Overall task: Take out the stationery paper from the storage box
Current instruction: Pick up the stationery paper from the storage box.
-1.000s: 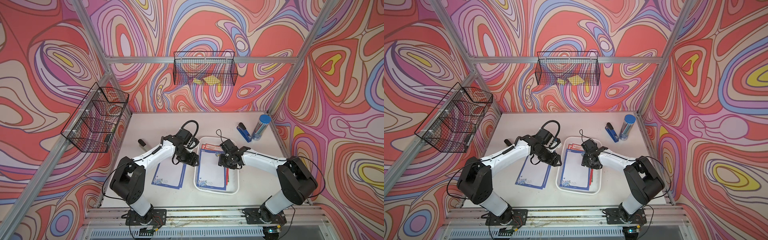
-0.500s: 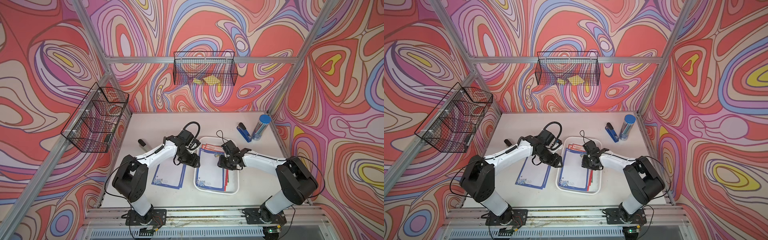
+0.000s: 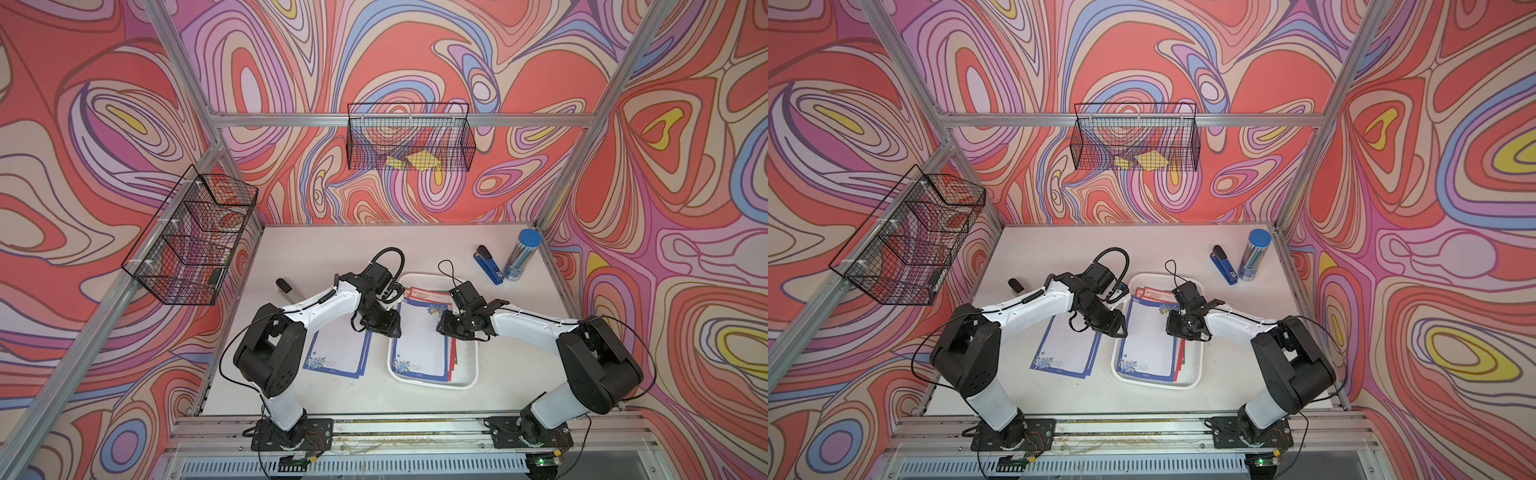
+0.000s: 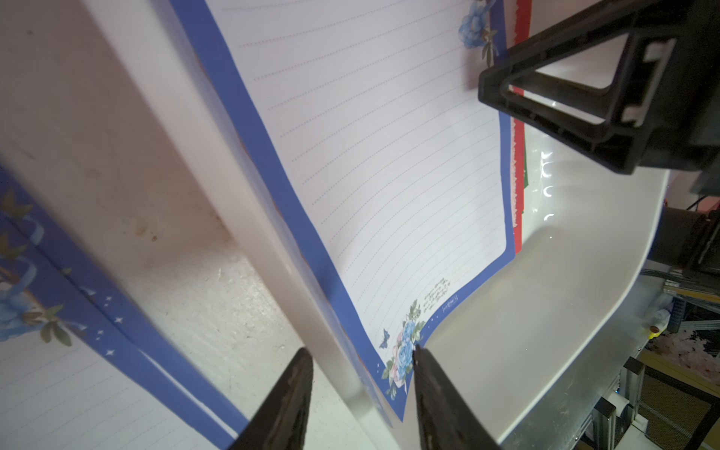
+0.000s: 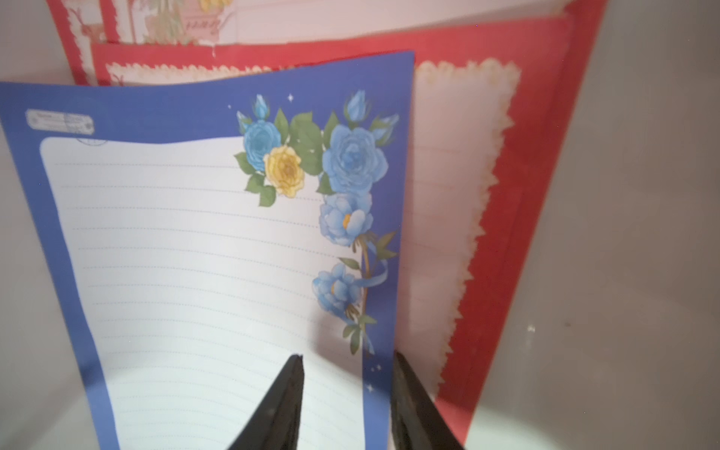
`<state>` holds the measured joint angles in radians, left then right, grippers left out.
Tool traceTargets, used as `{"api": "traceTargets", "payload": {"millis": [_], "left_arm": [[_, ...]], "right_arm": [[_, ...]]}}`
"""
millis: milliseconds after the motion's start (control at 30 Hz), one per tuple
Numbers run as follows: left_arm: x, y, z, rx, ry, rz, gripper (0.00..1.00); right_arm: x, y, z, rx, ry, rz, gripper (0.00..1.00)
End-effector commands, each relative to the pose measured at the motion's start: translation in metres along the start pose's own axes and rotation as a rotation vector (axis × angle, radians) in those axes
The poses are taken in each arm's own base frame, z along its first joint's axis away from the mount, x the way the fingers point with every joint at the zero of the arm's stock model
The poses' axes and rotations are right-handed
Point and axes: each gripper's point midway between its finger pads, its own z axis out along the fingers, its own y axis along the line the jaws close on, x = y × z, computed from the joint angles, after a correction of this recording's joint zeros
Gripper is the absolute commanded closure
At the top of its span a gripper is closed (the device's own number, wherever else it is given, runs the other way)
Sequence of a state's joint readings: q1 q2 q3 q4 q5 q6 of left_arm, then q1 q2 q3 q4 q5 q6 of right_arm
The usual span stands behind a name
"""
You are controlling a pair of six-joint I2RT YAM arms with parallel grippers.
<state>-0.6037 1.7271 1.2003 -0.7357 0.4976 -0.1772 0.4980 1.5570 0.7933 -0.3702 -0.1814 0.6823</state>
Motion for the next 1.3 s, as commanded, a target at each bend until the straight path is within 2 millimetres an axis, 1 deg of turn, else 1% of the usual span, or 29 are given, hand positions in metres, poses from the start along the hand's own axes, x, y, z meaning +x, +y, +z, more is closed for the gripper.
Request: {"api": "traceTargets", "payload": {"millis": [0,67,267,333,400,467,600,700,833,933,1000,1100,1267], "left_arm": [[-0.005,-0.007,0.0,0.015,0.001,0.008,0.6],[-0.005,-0.007,0.0,0.017,0.002,0.007,0.63],[-0.005,-0.008,0.002,0.023,0.008,0.007,0.76],[-0.005,-0.009,0.002,0.025,0.007,0.011,0.79],[-0.004,-0.009,0.003,0.024,0.009,0.01,0.82],[-0.004,-0.007,0.003,0.018,0.01,0.008,0.85],[-0.004,-0.007,0.004,0.016,0.013,0.008,0.9],[-0.005,-0.006,0.004,0.01,0.013,0.006,0.9],[-0.003,-0.005,0.006,0.004,0.02,-0.023,0.9],[-0.001,-0.005,0.009,0.017,0.025,-0.067,0.87],[0.0,-0.005,0.012,0.025,0.029,-0.099,0.87],[0.001,-0.003,0.013,0.021,0.009,-0.151,0.9],[-0.004,-0.005,0.012,0.046,-0.054,-0.22,0.96]], "right_arm": [[-0.003,0.009,-0.008,-0.058,-0.022,-0.032,0.64],[-0.003,0.014,-0.011,-0.08,-0.025,-0.044,0.66],[-0.001,0.027,-0.019,-0.155,-0.031,-0.083,0.77],[-0.001,0.029,-0.02,-0.173,-0.037,-0.095,0.79],[-0.001,0.031,-0.021,-0.187,-0.044,-0.11,0.85],[0.0,0.033,-0.021,-0.208,-0.045,-0.127,0.88],[0.003,0.044,-0.026,-0.281,-0.032,-0.175,0.88],[0.005,0.05,-0.028,-0.321,-0.024,-0.202,0.83],[0.006,0.044,-0.023,-0.308,-0.016,-0.184,0.81],[0.005,0.041,-0.018,-0.305,-0.011,-0.156,0.79],[0.004,0.042,-0.015,-0.309,-0.009,-0.142,0.79],[0.002,0.044,-0.012,-0.322,-0.006,-0.134,0.79],[-0.003,0.046,-0.007,-0.336,-0.002,-0.124,0.79]]}}
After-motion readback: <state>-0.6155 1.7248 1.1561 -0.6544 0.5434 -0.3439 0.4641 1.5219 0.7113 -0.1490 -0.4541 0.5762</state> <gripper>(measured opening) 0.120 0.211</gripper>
